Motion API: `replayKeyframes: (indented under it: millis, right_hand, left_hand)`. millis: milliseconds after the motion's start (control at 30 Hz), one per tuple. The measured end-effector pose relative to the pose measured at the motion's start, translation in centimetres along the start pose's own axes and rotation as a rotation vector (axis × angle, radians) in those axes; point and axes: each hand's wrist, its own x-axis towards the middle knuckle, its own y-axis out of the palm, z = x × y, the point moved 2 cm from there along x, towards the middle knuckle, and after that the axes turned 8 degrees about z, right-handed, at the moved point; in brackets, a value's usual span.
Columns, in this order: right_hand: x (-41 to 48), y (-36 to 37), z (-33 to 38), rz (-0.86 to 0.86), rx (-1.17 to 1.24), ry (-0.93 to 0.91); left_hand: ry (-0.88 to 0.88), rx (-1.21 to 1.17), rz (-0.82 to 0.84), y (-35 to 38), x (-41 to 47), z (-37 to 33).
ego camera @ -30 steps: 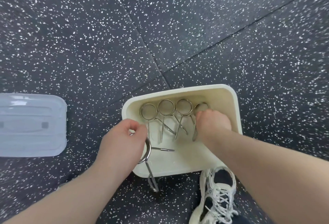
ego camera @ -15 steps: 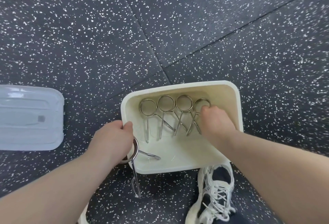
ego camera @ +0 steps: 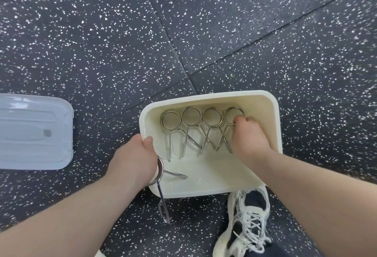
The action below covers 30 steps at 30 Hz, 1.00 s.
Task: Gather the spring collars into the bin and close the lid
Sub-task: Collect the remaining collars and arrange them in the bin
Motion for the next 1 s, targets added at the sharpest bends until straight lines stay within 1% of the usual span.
replayKeyframes:
  millis: [200,300,367,467,567,700,767,833,900,967,1000]
  right_hand:
    - [0.2,0.2,-0.3,-0.058,0.118,0.032]
    - [-0.3,0.6,0.4,0.002,0.229,0.01]
    - [-0.1,1.3,1.0,0.047,0.28,0.031]
    - [0.7,1.8,1.1,0.028,0.241,0.091]
    - [1.3,1.2,0.5,0.02,0.091,0.077]
    - [1.8,1.0,0.4,0.078,-0.104,-0.004]
    - [2.1,1.5,0.4,0.123,-0.169,0.021]
    - [2.0,1.8,0.5,0.133,-0.186,0.048]
    - [1.5,2.0,0.6,0.081,-0.184,0.046]
    - [0.7,1.9,0.6,0.0,-0.209,-0.017]
    - [0.4,1.9,0.6,-0.01,-0.223,-0.063]
  left_hand:
    - [0.029,0.013,-0.014,0.2,0.3,0.2]
    - [0.027,0.006,-0.015,0.2,0.4,0.3]
    - [0.025,-0.005,-0.018,0.3,0.4,0.4]
    - [0.021,-0.002,-0.004,0.4,0.4,0.4]
    - [0.014,-0.002,0.001,0.3,0.4,0.3]
    - [0.013,0.005,0.008,0.2,0.4,0.2]
    - [0.013,0.012,0.009,0.2,0.2,0.2]
    - [0.009,0.012,0.013,0.2,0.1,0.2]
    - [0.003,0.014,0.018,0.3,0.1,0.3]
    - [-0.003,0.007,0.023,0.2,0.0,0.3]
    - [-0.003,-0.009,0.02,0.1,-0.1,0.2]
